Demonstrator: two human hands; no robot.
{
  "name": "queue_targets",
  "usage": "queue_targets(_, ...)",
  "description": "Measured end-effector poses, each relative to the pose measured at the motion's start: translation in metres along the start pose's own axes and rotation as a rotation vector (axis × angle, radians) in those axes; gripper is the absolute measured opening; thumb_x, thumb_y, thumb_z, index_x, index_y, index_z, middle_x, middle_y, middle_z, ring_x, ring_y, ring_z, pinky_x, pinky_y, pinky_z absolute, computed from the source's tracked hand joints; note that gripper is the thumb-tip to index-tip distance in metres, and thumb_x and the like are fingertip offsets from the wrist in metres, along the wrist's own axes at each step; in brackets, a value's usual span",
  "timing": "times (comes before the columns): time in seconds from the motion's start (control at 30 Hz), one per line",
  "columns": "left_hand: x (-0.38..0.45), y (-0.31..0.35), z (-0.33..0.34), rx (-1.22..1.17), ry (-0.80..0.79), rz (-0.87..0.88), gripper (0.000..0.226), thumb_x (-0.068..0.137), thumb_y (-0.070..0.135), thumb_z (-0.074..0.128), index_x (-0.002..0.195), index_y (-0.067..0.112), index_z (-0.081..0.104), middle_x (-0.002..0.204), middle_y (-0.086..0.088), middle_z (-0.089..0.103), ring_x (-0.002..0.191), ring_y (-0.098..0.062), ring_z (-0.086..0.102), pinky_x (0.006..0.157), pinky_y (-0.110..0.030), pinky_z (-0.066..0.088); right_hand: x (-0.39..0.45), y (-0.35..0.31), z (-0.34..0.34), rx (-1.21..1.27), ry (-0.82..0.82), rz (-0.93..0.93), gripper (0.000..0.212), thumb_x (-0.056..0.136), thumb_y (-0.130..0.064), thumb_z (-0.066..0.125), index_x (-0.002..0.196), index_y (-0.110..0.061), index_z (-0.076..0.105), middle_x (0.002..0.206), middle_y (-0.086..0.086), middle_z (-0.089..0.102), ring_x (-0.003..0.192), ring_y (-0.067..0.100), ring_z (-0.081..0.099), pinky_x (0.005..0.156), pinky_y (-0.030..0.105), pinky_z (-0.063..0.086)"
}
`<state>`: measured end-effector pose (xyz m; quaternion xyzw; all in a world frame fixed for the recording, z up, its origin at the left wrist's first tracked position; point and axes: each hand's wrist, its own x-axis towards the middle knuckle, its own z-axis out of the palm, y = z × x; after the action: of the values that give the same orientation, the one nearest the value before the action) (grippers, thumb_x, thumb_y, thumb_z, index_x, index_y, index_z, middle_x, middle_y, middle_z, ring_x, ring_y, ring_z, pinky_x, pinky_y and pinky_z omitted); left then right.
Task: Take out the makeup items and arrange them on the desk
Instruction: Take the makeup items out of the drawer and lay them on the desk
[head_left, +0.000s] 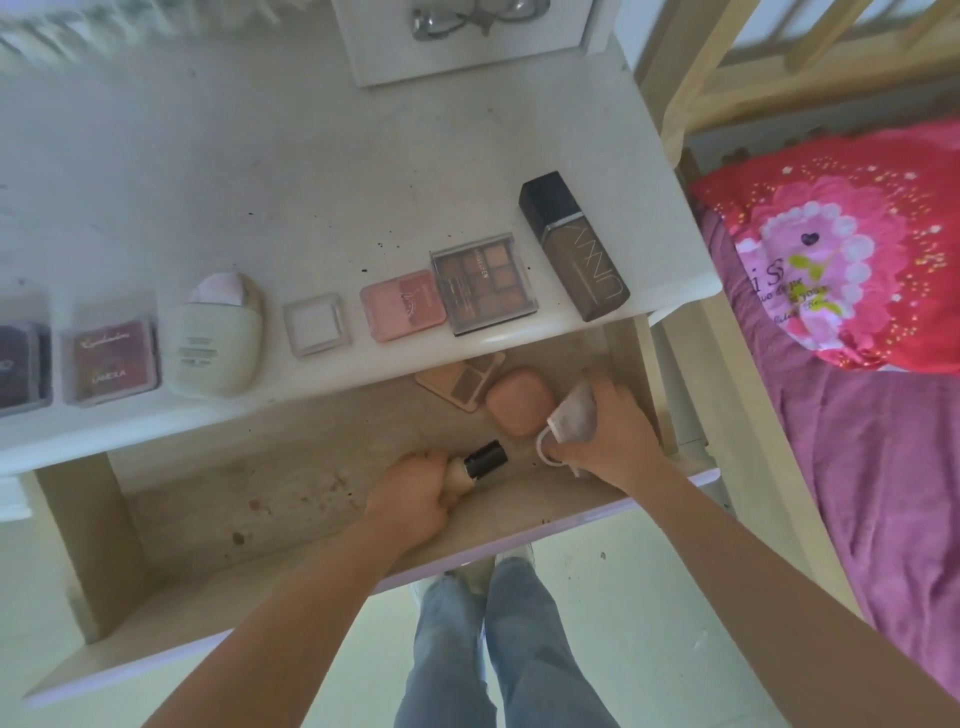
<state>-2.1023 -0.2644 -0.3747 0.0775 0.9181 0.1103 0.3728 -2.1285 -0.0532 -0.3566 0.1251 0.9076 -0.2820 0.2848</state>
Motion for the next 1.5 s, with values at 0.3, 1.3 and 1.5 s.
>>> queue_targets(0.3, -0.046, 0.049, -0.093, -0.527, 0.191, 0.285, 0.036, 0.087, 0.021, 0.059, 0.12, 0.012, 0.051, 0.105, 0.0, 0.058, 0.098, -0.019, 0.056, 0.083, -0.028, 0.043, -0.05, -0.017, -0.104, 0.221, 0.358, -0.511, 0.064, 0.061, -0.058, 0.071, 0.119, -0.041, 0.048, 0.113, -0.026, 0.048, 0.102, -0.008, 0.049, 0.085, 0.001, 0.035)
queue_targets(1.3, 0.157, 0.131, -0.273, -0.618, 0.268, 0.111, 0.036, 0.09, 0.013, 0.055, 0.125, 0.005, 0.052, 0.109, -0.005, 0.054, 0.1, -0.015, 0.049, 0.086, -0.024, 0.039, 0.13, -0.015, -0.167, 0.078, 0.48, -0.725, 0.032, 0.078, -0.022, 0.049, 0.081, 0.004, 0.067, 0.093, 0.022, 0.066, 0.096, 0.016, 0.045, 0.095, 0.005, 0.027)
queue_targets(1.5, 0.165, 0.133, -0.29, -0.376, 0.255, 0.196, 0.036, 0.093, 0.011, 0.05, 0.129, 0.009, 0.051, 0.127, -0.008, 0.056, 0.109, -0.015, 0.051, 0.067, 0.004, 0.033, 0.133, -0.012, -0.164, 0.065, 0.51, -0.76, 0.031, 0.079, -0.019, 0.048, 0.08, 0.005, 0.067, 0.093, 0.023, 0.066, 0.095, 0.017, 0.045, 0.091, 0.013, 0.03)
